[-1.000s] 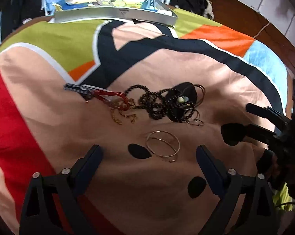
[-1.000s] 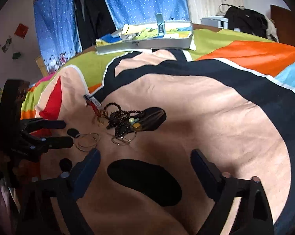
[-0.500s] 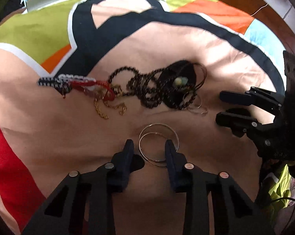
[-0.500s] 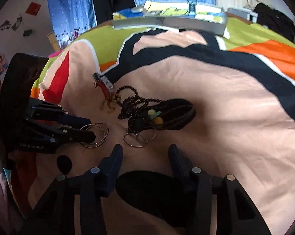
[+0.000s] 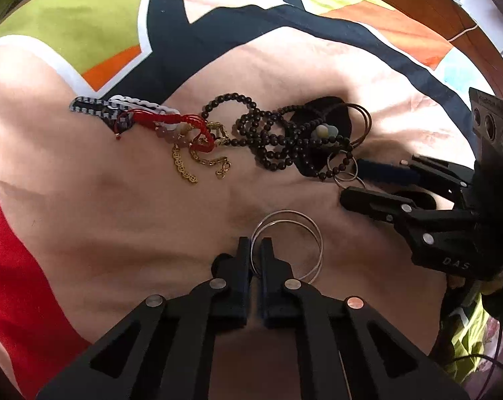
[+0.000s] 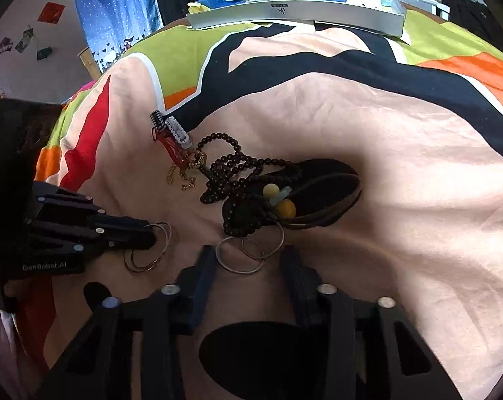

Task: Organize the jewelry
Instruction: 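Grasp the silver hoop earrings with the left tool while the right tool grasps another hoop, then carry the hoops to the silver tray and open both tools over it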

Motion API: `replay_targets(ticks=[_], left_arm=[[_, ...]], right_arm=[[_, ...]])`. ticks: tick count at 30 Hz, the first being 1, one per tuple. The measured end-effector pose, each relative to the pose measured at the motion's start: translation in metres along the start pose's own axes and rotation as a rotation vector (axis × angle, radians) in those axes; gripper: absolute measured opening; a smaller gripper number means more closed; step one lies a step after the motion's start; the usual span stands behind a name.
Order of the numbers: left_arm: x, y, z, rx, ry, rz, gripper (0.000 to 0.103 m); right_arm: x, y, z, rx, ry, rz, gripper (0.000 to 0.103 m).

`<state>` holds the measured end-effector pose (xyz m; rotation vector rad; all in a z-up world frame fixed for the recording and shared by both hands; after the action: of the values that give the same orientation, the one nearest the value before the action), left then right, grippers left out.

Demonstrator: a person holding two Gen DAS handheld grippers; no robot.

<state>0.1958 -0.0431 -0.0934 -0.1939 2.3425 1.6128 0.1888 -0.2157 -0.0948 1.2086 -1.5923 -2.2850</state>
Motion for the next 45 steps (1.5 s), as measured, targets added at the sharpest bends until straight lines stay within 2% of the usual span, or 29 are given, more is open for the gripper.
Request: replay_targets(ticks=[8, 14, 24, 32, 39, 42, 45], left_arm=[[0.008, 0.013, -0.006, -0.021, 0.034, -0.059, 0.002], [0.016, 0.026, -0.014, -0.032, 0.029, -0.109, 0.002], [-0.002, 0.053, -0.021, -0.013, 0.035, -0.2, 0.002], [-0.058, 0.087, -0.017, -0.016, 0.056, -0.295, 0.002], [-0.144, 0.12, -0.012, -0.031, 0.065, -0.437, 0.002], [-0.186, 0.128, -0.004, -0.044, 0.081, -0.505, 0.002], [-0.226, 0.129, 0.015, -0.053, 0.142, -0.539, 0.002]], right_arm=[[0.01, 0.008, 0.005, -0.002, -0.034, -0.018, 0.029], [0.02, 0.035, 0.018, 0.057, -0.005, -0.071, 0.029], [-0.003, 0.067, 0.032, 0.11, 0.05, -0.195, 0.029], [-0.064, 0.083, 0.022, 0.132, 0.084, -0.331, 0.029], [-0.147, 0.095, -0.013, 0.169, 0.13, -0.462, 0.029], [-0.184, 0.09, -0.033, 0.18, 0.14, -0.482, 0.029], [-0.222, 0.074, -0.049, 0.195, 0.147, -0.492, 0.029]])
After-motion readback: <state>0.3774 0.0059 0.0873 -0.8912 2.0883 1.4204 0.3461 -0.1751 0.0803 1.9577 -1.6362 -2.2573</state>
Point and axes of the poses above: each gripper's, at about its wrist camera, not at the fingertips, and y roughly against the way its jaws point, z to its left, x to its underside, the point moved 1 cm from there along -y, roughly the way its jaws point, and after that the axes turned 9 degrees about y, right-handed, at the moved point
